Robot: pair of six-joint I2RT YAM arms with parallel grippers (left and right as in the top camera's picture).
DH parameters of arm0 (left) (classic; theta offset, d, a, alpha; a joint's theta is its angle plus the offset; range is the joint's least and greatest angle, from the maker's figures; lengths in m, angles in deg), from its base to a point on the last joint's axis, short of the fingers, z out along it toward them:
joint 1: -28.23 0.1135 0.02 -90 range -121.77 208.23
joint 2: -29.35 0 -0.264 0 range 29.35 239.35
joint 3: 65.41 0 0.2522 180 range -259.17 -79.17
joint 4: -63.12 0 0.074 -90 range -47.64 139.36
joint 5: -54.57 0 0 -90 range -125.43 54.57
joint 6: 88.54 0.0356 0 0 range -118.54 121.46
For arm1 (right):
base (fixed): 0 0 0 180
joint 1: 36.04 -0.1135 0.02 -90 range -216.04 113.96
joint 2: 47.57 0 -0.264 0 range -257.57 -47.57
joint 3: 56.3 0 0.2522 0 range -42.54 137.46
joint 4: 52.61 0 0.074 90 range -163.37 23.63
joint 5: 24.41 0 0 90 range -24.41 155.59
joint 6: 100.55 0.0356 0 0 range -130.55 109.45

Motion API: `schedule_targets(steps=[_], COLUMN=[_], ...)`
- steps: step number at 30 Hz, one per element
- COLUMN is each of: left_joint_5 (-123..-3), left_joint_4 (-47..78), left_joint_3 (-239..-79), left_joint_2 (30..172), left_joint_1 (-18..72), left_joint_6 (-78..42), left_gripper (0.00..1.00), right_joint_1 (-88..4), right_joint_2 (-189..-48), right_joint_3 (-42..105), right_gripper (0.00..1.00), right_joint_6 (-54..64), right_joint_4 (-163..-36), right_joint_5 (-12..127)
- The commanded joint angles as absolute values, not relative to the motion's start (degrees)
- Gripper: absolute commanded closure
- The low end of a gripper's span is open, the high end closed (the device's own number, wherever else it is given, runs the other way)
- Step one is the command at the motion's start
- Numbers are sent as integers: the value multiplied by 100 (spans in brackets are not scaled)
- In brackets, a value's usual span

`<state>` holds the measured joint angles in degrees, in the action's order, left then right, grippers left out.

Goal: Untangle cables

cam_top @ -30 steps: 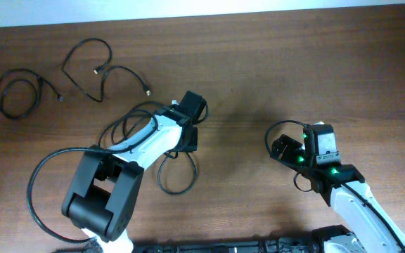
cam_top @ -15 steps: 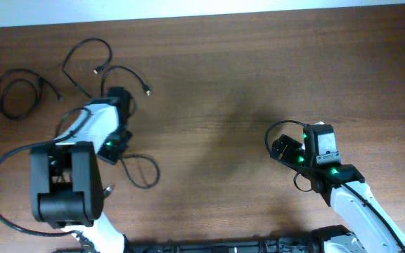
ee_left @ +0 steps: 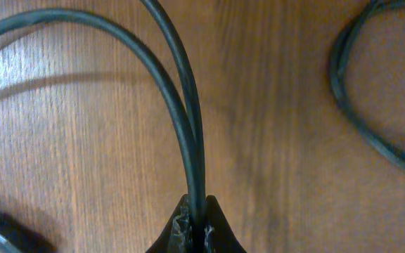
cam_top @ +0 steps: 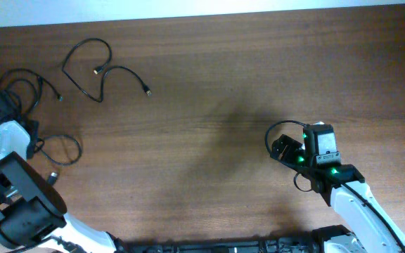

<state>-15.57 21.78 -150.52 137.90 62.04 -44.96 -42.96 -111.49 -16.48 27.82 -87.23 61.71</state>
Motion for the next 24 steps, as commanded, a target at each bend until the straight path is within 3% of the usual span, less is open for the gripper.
schedule_targets(steps=[1,2,3,4,14,16,18,24], left_joint_5=[-1677,-1677,-1679,-1682,-3354,-4379,-4510,-3338], left_joint_4=[1914,1721,1370,1197,419,908,1092,1138], left_joint_3=[-15681,-15828,-16001,-16070,-16495,-16495,-16495,-16495], left_joint_2=[13829,13829,13829,13829,12170,11552,11239,11099], left_joint_1=[6298,6295,6291,6291,6051,5555,4886,2919], left_joint_6=[-4384,-4384,-4384,-4387,-4223,-3241,-2749,-2223], left_gripper=[100,96,42,1,1,1,1,1], right_joint_1=[-4311,-4311,-4311,-4311,-4311,-4311,-4311,-4311], right_joint_2=[-11138,-11138,-11138,-11138,-11138,-11138,-11138,-11138], right_joint_3=[-1639,-1639,-1639,-1639,-1639,-1639,-1639,-1639], right_gripper=[1,1,1,1,1,1,1,1], right_joint_6=[2745,2745,2745,2745,2745,2745,2745,2745], right_joint_4=[-8719,-8719,-8719,-8719,-8719,-8719,-8719,-8719], right_joint_5=[6243,6243,6243,6243,6243,6243,6243,6243])
